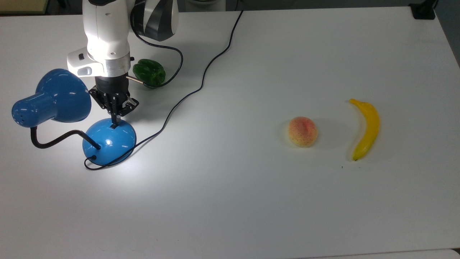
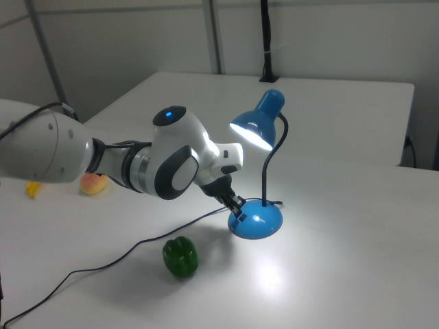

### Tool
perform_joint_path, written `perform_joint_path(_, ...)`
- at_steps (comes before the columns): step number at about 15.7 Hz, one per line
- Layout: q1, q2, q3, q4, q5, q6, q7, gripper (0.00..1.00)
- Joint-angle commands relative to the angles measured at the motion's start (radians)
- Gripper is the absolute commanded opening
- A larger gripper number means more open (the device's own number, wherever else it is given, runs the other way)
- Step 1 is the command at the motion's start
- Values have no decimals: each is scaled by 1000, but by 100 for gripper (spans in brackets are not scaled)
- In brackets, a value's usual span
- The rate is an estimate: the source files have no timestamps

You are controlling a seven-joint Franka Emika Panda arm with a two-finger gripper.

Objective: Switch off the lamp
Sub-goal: 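Lower the gripper and press the switch on the lamp base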

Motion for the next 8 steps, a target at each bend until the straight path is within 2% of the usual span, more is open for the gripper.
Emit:
perform_joint_path(1,2,14,-1,-3,-19,40,18,0)
perform_joint_path(8,0,22,-1,-3,-19,39,18,0)
